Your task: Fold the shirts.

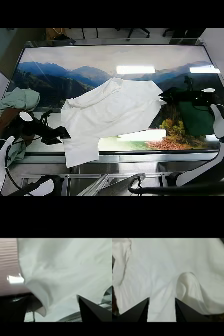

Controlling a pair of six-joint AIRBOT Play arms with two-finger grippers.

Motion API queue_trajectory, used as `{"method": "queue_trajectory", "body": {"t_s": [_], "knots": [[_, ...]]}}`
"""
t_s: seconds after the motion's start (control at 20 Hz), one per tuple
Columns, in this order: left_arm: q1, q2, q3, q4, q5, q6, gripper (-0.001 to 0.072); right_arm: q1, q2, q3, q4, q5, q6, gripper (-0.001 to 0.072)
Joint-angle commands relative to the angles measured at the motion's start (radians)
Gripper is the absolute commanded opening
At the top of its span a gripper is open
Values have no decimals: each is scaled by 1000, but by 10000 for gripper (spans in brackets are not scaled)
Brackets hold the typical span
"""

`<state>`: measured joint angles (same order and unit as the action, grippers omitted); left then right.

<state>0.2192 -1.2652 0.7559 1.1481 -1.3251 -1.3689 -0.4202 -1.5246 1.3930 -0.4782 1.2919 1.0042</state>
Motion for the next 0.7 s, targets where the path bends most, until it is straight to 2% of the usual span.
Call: {"method": "queue_trajectory", "body": {"t_s": [0.0,0.2,0.4,0.55,0.6,0.65], "knots": [[9,3,99,21,10,3,690,-71,43,-10,-100,137,30,385],[18,-31,133,29,131,2,690,-69,159,-206,-219,109,33,385],[18,-163,133,28,128,3,690,-32,190,-365,-214,16,13,395],[14,-232,133,26,111,3,688,44,175,-379,-211,-10,13,394],[4,-243,133,26,105,3,571,76,175,-378,-204,-31,13,393],[-10,-244,133,27,101,10,387,108,175,-378,-195,-56,14,392]]}}
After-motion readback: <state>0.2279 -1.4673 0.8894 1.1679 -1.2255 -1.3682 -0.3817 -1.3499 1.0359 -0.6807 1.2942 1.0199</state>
